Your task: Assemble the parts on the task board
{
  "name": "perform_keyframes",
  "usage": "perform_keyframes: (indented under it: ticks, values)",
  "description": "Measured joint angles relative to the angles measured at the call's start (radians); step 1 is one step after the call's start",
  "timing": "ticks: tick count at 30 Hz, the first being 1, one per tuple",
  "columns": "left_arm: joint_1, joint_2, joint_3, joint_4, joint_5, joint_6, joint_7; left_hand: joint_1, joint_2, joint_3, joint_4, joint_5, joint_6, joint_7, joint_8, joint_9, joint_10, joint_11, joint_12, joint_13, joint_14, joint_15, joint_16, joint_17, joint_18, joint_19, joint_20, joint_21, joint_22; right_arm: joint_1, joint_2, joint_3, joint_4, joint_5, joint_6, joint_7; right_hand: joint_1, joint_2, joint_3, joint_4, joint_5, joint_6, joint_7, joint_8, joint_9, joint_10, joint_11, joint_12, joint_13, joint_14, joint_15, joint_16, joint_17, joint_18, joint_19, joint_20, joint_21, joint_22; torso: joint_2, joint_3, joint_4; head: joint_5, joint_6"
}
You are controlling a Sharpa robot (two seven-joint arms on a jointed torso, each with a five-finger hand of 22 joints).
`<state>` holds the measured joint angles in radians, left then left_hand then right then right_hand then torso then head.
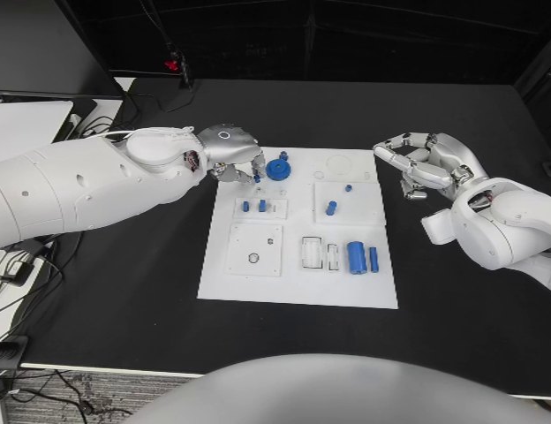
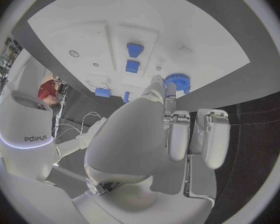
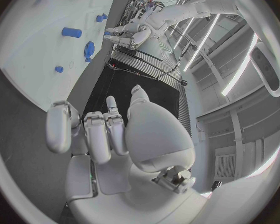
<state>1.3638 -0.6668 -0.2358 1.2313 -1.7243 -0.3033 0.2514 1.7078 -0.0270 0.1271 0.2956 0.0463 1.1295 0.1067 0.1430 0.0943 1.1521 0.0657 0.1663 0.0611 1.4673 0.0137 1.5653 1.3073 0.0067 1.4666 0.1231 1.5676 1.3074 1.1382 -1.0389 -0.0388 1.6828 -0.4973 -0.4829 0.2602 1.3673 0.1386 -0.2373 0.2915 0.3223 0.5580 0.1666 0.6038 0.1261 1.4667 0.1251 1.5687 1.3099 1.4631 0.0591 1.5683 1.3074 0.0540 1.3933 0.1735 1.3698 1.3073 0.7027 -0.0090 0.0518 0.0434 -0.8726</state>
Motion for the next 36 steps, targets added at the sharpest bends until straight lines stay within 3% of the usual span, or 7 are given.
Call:
perform_keyframes:
  ticks: [36]
  values:
    - [-0.015,0.047,0.0,-0.049,0.0,0.068,-0.007,-0.005,-0.006,0.009,-0.003,0.0,-0.002,0.002,-0.013,0.001,0.0,0.0,-0.016,0.0,0.0,0.0,0.0,0.0,0.0,0.0,0.0,0.0,0.0,0.0,0.0,0.0,0.0,0.0,0.001,0.0,0.0,0.0,0.0,0.0,0.0,0.0,0.0,0.0,-0.002,0.0,0.0,0.0,0.0,0.0,0.0,0.0,0.0,0.0,0.0,0.0,0.0,0.0,0.0,0.0004,-0.0004,-0.002,0.0]
